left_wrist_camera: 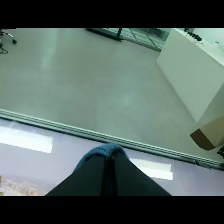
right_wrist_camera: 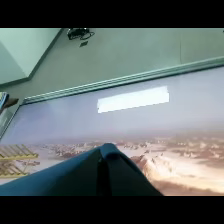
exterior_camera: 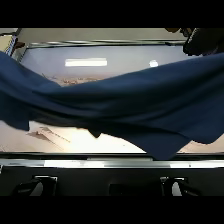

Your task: Fold the clothes and pants, and hang the long-sleeved shirts on hangers.

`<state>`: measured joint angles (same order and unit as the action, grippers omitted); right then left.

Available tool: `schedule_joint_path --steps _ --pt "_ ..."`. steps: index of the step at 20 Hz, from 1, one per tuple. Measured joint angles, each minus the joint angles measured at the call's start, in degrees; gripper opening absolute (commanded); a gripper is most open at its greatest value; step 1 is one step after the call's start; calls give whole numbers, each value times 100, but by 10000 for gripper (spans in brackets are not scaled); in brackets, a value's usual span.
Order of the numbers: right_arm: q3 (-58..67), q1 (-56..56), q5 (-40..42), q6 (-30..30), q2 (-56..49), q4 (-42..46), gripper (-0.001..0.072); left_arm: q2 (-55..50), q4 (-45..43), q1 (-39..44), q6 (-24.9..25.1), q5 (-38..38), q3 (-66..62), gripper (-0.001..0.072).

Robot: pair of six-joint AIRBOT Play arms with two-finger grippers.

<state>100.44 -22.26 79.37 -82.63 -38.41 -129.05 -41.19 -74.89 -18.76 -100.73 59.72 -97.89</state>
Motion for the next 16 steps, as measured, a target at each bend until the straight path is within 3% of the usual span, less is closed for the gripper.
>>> schedule_joint_path --steps 3,7,9,12,16 --pt "-155 0 481 597 -619 44 30 -468 -20 26 203 236 151 15" --pt "-1346 400 577 756 -1580 181 30 -1829 15 321 573 332 321 15" --pt "-2114 872 35 564 -2046 439 30 -2691 22 542 658 256 356 15" --pt "-2922 1484 -1445 468 -2872 896 30 -3934 37 918 723 -157 372 15" --pt "-3285 1797 -3407 496 -4074 721 31 -5167 48 1353 686 -874 363 15"
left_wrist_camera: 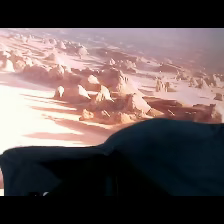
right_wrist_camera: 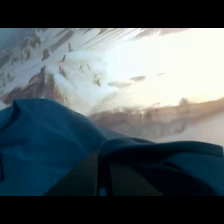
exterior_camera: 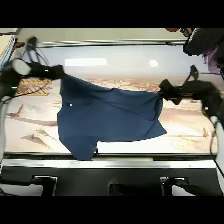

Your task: Fold the clothes and pants, and hang the long-sleeved shirts on hangers.

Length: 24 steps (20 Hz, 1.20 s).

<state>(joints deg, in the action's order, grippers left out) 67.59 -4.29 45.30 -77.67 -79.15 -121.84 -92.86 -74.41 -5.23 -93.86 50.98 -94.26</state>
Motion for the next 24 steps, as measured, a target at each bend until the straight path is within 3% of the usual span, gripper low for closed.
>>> schedule_joint_path --steps 2,4,5,6,7,9,17,19,21,24 --pt "-61 55 -610 39 -457 -195 43 -389 2 168 -138 -260 -2 17" --pt "-92 79 -984 76 -776 -341 163 -640 4 302 -258 -367 -2 69" --pt "-103 87 -1080 76 -870 -387 237 -706 17 352 -291 -428 -4 224" --pt "-109 90 -1126 79 -931 -428 290 -741 48 380 -326 -452 -4 432" --pt "-109 66 -1117 79 -953 -450 304 -750 92 396 -369 -457 -9 558" --pt "-70 -85 -822 70 -898 -466 372 -678 151 352 -382 -374 -79 565" --pt "-330 -1963 1580 -1338 376 173 375 529 48 -734 -289 1440 -199 560" --pt "-866 -2361 1790 -1626 678 232 380 964 -31 -1088 -140 1958 76 560" --pt "-1488 -2573 1943 -1869 855 201 433 1449 -70 -1419 -7 2282 529 560" --pt "-2304 -2717 1971 -2245 973 -70 433 2142 -76 -1810 98 2487 1349 560"
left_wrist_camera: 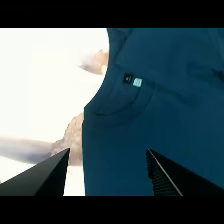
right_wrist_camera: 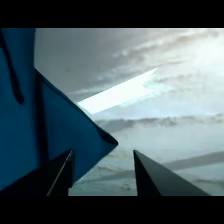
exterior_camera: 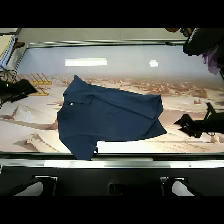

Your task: Fold the clothes and pants, and hang the long-sleeved shirts on hangers.

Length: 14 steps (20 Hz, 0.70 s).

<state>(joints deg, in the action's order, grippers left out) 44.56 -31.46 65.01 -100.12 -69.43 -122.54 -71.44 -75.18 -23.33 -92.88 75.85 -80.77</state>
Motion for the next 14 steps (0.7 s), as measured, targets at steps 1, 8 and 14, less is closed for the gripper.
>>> schedule_joint_path --steps 1,8,14 --pt "-199 -24 -15 -83 20 -63 433 184 2 -81 20 44 254 559" --pt "-942 76 -476 -557 -42 -667 431 785 262 -275 101 -11 1545 560" --pt "-1029 756 -1010 -535 -302 -863 30 846 476 -297 166 -146 1886 560"
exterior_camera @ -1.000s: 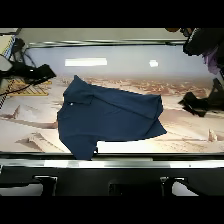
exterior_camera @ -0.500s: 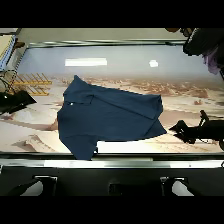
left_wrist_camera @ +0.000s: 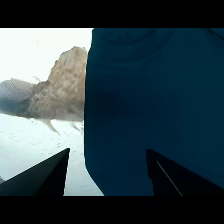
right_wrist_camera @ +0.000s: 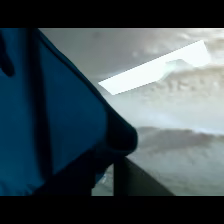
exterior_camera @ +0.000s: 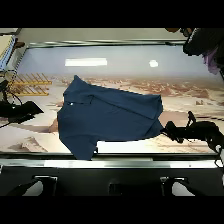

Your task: Fold the clothes and pants, and hang the long-sleeved shirts on hangers.

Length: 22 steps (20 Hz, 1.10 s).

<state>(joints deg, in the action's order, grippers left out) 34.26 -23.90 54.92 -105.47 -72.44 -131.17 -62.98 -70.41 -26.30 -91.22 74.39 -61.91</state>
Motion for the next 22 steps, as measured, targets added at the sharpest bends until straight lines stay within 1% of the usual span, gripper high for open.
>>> schedule_joint_path --steps 4,6,7,8,11,15,22 --pt "-2 129 -146 94 48 22 30 7 57 -7 214 -166 317 560" --pt "-7 146 -144 116 181 83 30 4 210 -9 352 -415 675 558" --pt "-4 155 -57 138 273 57 30 0 304 -9 417 -579 898 556" --pt "-4 162 63 138 374 52 30 -4 380 -9 476 -752 1119 539" --pt "-4 168 341 153 695 24 30 -11 614 -9 671 -1152 1794 539" --pt "-4 168 599 229 1078 15 30 -11 782 -9 907 -1351 2481 539" --pt "-4 168 911 308 1421 0 30 -17 1375 -7 1353 -1604 3029 539"
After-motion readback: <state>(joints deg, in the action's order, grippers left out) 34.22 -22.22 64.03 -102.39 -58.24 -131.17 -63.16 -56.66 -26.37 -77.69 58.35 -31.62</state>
